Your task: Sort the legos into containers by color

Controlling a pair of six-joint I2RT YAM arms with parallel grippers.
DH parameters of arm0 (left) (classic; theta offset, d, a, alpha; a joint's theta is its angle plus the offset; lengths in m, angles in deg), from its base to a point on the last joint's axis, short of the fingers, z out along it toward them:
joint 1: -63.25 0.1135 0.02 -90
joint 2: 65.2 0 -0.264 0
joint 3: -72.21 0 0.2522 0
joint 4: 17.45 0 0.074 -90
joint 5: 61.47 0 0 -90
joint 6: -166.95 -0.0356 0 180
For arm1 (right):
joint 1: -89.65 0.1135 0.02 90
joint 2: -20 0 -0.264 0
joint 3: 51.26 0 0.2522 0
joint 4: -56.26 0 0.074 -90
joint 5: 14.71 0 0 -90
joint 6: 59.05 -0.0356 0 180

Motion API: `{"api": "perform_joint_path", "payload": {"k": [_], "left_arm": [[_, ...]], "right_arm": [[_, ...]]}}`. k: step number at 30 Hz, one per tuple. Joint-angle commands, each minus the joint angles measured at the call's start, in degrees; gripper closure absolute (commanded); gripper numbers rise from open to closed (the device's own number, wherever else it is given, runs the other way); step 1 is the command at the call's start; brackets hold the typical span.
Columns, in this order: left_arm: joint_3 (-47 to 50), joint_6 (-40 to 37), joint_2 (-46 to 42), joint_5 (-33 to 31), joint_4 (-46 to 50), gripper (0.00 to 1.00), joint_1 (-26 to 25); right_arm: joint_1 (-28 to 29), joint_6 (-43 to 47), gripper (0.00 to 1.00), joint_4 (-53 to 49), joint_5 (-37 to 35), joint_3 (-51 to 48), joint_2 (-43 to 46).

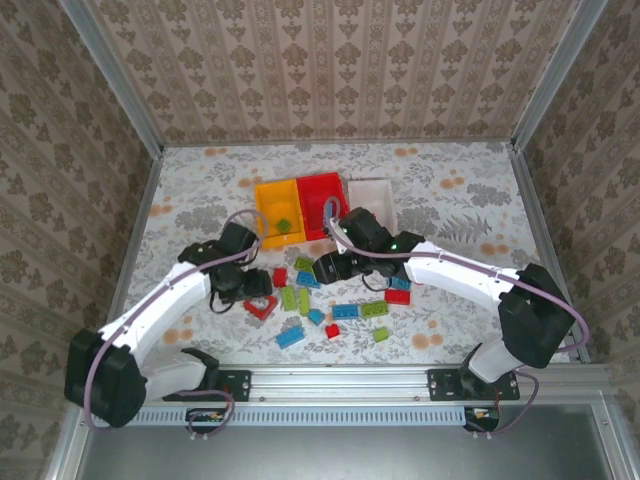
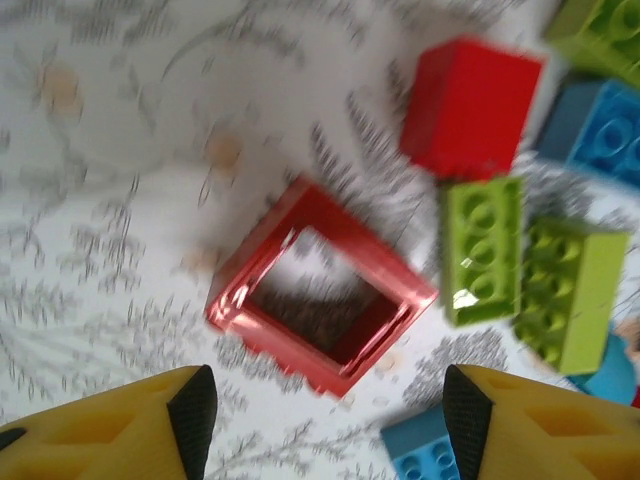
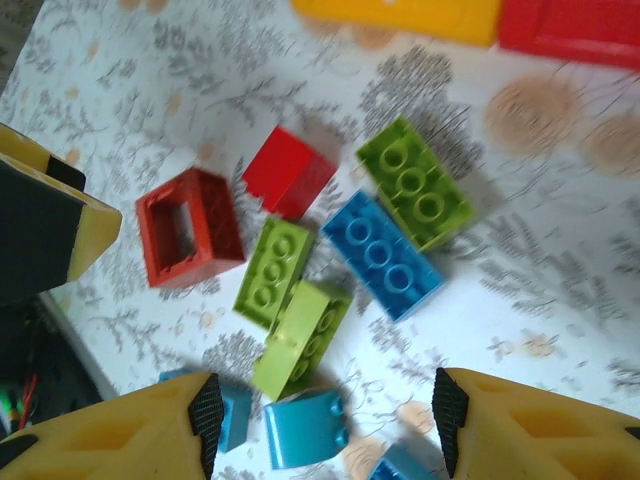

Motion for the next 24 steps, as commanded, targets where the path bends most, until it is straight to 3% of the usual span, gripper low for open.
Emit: {"api": "perform_joint_path", "payload": {"k": [1,9,14,18,24], "left_arm": [[3.0,7.8,-3.5,1.4,2.8,0.36,0.2],[3.0,14.2,-5.5,-1.4,5.4,0.39,1.4],[3.4,21.7,-14.9,-6.1,11.1,0.43,2.2],[3.3,26.9,-24.7,-9.2,15.7,0.44,2.5],[2.2,29.6,-37.1,-12.4,19.2,0.44,2.7]], "right_arm": [[0.0,-1.1,0.39,3.9,4.0,-1.3,2.1],[2.7,5.2,0.4,-1.2,6.2,6.9,-4.3],[8.3,11.4,0.45,-7.5,5.9,18.7,-15.3],[10.7,12.1,0.54,-12.5,5.3,28.1,-24.4],[13.2,10.9,0.58,-18.4,2.8,38.3,-34.6]]}}
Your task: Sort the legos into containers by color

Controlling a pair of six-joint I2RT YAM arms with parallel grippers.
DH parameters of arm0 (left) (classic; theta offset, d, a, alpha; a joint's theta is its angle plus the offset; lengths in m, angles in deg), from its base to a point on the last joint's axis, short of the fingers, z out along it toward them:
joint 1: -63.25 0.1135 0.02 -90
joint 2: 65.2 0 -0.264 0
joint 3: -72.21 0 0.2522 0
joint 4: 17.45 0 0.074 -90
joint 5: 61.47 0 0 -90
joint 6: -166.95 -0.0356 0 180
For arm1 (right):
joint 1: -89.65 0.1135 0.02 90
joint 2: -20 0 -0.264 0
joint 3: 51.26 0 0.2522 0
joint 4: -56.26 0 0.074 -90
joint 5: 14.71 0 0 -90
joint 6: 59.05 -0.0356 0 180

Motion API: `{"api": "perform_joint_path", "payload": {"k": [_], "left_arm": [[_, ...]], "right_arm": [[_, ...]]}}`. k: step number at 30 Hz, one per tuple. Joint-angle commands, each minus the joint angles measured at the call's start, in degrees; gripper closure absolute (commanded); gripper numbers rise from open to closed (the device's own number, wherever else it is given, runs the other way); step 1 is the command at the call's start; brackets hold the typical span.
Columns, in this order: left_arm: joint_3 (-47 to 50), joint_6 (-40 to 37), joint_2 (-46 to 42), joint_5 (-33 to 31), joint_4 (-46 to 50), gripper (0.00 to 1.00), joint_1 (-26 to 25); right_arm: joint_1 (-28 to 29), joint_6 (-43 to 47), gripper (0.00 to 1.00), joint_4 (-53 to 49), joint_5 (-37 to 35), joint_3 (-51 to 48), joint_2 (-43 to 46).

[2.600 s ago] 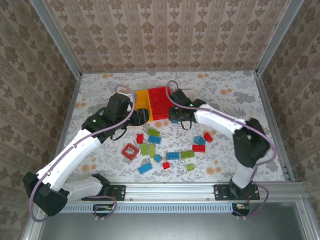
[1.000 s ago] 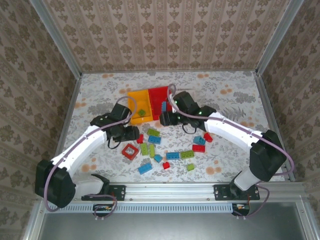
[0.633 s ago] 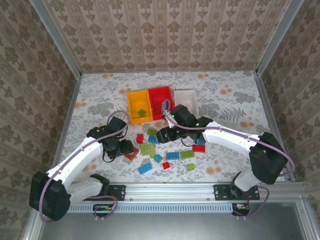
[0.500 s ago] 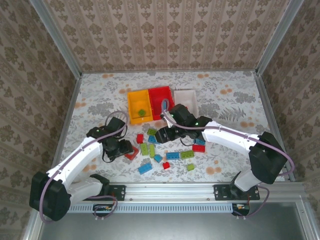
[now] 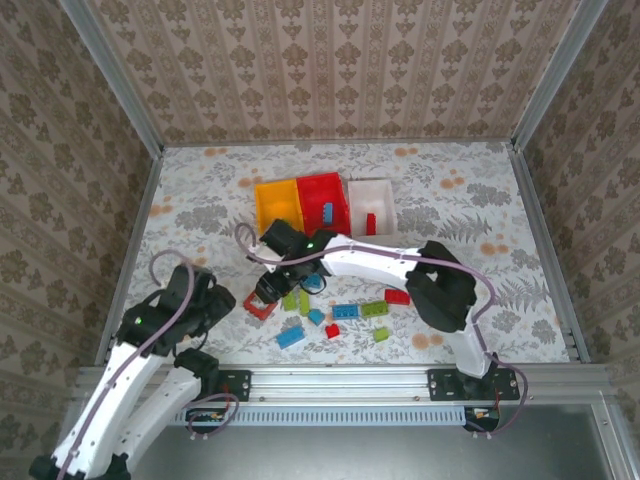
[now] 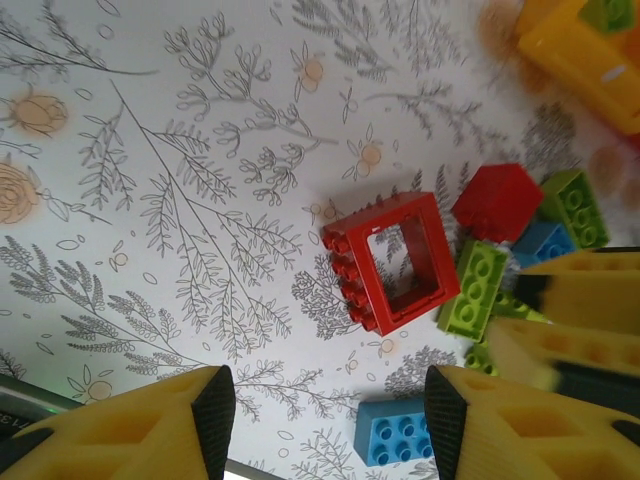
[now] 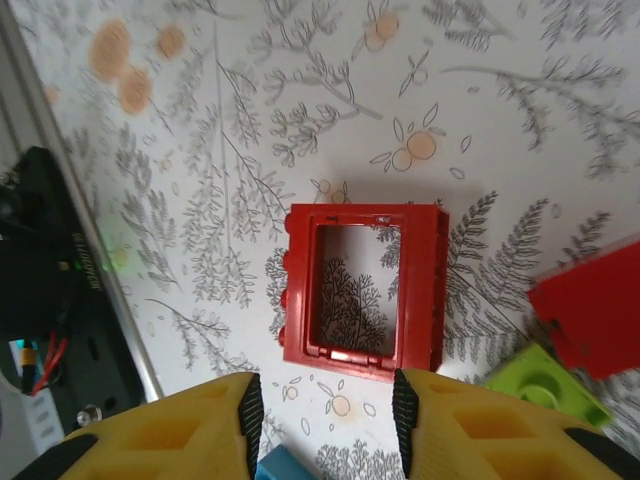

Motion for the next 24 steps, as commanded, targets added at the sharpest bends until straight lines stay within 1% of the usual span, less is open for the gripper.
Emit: {"api": "perform_joint_path", "payload": {"k": [1,8,15,18,20,24], "left_arm": [[-1.5,3.4,-3.4,-3.6,5.4,0.44,0.4],[-3.9,0.5,-2.9,-3.9,6.3,0.43,0.4],[-5.0,-1.7,-2.8,-3.8,5.9,0.43,0.4],[-5.8,-2.7,-2.5,-3.9,5.9,0.43,0.4],[-6.0,-3.0,-2.4,-3.8,5.9,0.43,0.4],[-6.0,-3.2,-2.3,-3.7,5.7,0.43,0.4]], "right_arm": [[0.8,0.3,0.59,-7.4,-2.1,6.0,-4.3],[1.2,-0.9,0.62,-12.6,-5.7,13.0,-10.9],[1.7,-0.3,0.64,-15.1,-8.6,17.6,-14.6],[2.1,0.1,0.64,-15.0,-10.3,18.2,-14.3],[2.4,0.7,0.63,-15.1,-11.5,18.5,-13.7],[2.9,1.4,0.63,-14.9,-13.8,18.8,-11.3]]}}
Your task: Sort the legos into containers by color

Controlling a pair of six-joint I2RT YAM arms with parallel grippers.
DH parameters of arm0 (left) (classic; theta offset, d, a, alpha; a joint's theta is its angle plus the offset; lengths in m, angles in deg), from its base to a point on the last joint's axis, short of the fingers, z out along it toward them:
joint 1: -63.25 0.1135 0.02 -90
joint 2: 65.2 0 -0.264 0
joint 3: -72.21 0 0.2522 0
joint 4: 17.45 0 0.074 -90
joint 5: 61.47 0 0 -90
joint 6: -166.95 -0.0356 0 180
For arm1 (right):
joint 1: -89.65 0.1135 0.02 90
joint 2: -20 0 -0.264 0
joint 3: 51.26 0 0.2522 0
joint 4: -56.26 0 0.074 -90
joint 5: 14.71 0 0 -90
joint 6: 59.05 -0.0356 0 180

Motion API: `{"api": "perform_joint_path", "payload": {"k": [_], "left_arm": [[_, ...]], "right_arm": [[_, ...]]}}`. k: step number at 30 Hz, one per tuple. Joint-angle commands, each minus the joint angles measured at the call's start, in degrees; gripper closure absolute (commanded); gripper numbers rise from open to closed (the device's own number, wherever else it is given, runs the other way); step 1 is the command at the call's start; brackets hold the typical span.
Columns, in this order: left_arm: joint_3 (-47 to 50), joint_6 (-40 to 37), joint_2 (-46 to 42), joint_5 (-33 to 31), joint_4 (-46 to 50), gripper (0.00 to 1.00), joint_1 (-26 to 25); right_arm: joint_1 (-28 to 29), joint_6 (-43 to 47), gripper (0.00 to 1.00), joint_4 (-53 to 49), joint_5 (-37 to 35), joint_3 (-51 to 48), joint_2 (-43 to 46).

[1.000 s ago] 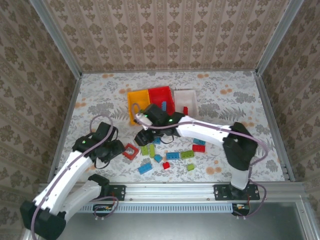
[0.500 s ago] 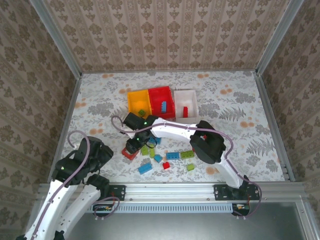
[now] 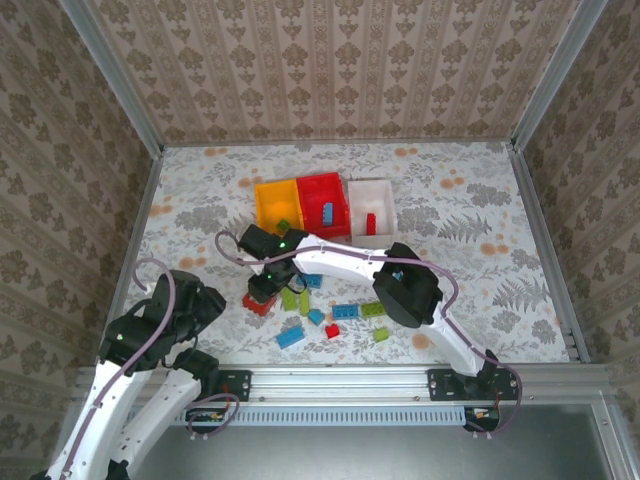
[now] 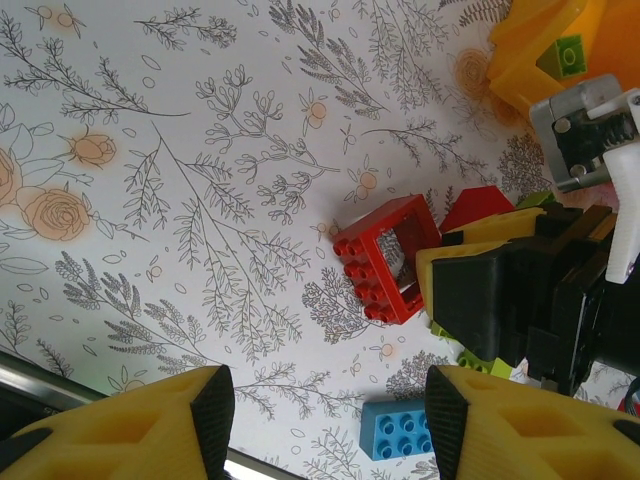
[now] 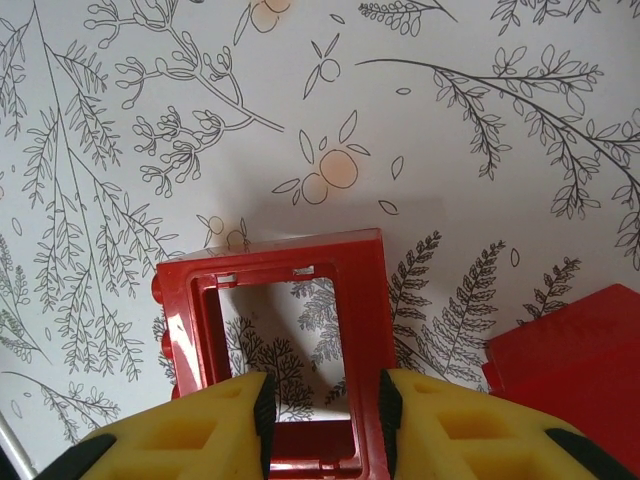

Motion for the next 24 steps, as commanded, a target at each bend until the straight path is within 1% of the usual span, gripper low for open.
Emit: {"api": "perform_joint_path", "payload": {"k": [1,5,9,24], "left_arm": [[-1.6,-1.5,0.3,-1.0,1.1,0.43,0.4],[-1.4,-1.4,0.1,-1.0,0.8,0.43,0.4],[-1.0,-0.8,-0.3,-1.1,0.4,0.43,0.4],[-0.9,-1.3,-0.2,-0.7,-0.6,0.43,0.4]], "right_arm": [[0.7,1.4,0.63,-2.6,-4.0,1.9,2.1],[0.9,1.6,0.61,-2.8,-4.2,2.1,4.3],[0.9,1.5,0.59,-3.1,-4.5,1.7,4.6],[0.8,1.8,0.54,-4.2,-3.8,3.5,-1.5]]}}
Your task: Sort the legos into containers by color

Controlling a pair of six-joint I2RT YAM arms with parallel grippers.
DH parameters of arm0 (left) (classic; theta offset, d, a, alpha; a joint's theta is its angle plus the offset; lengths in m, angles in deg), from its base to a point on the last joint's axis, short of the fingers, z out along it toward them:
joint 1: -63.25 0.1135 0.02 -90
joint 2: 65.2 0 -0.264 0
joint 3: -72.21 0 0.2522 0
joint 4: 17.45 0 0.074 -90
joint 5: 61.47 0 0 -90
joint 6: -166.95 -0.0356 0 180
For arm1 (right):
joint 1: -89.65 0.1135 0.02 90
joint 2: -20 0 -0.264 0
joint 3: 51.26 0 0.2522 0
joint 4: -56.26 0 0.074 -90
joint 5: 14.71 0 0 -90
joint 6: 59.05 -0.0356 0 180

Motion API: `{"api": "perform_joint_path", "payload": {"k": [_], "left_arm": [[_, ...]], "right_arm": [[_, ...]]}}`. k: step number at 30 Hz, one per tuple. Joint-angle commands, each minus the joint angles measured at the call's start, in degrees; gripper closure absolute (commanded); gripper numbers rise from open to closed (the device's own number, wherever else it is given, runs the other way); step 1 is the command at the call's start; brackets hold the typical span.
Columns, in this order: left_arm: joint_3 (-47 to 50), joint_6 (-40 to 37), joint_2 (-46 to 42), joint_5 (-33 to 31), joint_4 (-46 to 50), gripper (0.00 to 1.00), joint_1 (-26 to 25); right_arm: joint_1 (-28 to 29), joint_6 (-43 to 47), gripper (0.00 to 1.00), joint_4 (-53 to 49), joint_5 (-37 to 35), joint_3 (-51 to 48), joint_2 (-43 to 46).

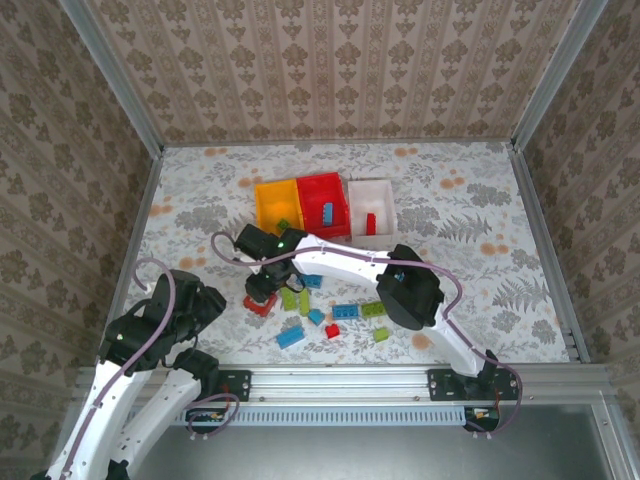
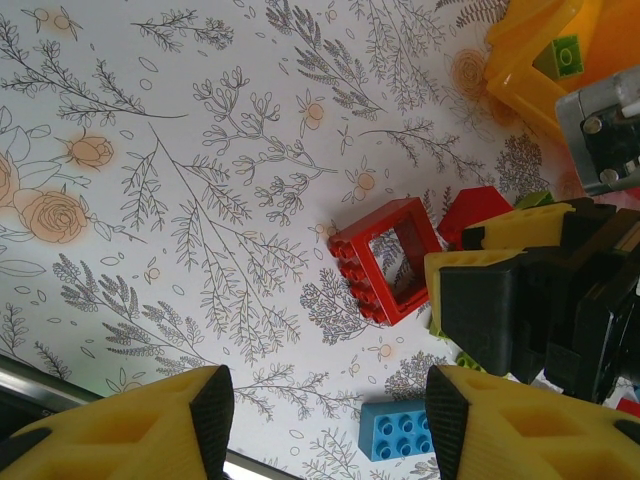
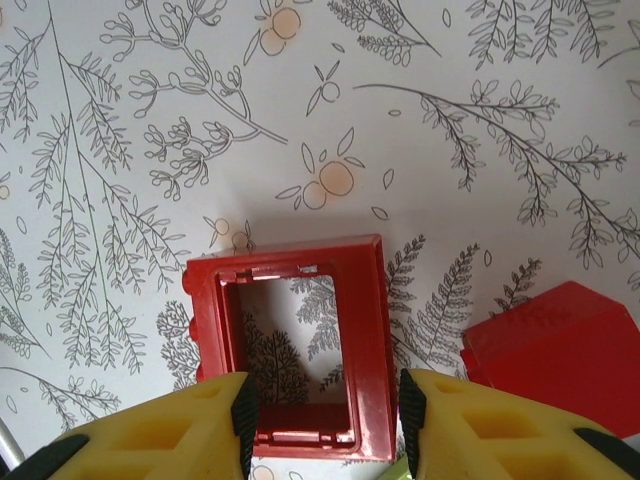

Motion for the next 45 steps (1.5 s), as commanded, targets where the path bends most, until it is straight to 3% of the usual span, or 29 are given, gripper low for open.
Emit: {"api": "perform_joint_path", "payload": {"k": [1,10,19,26,30,37,41,45], "left_arm": [[-1.0,-1.3,-0.2,-0.7,-0.4,0.43,0.4],[-1.3,-2.0,-0.1,-0.4,-0.7,0.43,0.4],[-1.1,-2.3,-0.1,-0.1,-1.3,0.43,0.4],[-1.2,-4.8,2.0,2.0,-6.0,0.44,0.4],[-3.4,-9.8,7.9,5.6,-13.4,0.45,0.4],[-7.5,-14.4,21.6,10.8,-28.5,0.47,-2.3],[-12.0,-17.6,30.9,11.5,-33.3,0.48,-6.7],[-15.5,-19.5,38.5,13.4,-36.9,0.48,-9.6]], "right_arm": [[0.2,0.4,0.54,-2.3,-0.4,1.7,-2.8],[0.2,0.2,0.58,-2.5,-0.6,2.9,-4.9],[0.4,0.0,0.89,-2.3,-0.6,3.9,-2.8],[-1.5,-2.4,0.93,-1.7,-4.7,0.8,8.1],[-6.5,-5.3,0.95,-1.8,-8.0,-5.9,16.8],[-24.5,-10.3,0.97,0.0,-12.6,-22.3,31.1],[-34.4,-12.1,0.98,2.8,-11.7,-24.9,31.2],[-38.4,-12.4,0.99,2.7,-11.9,-19.8,24.3]]}}
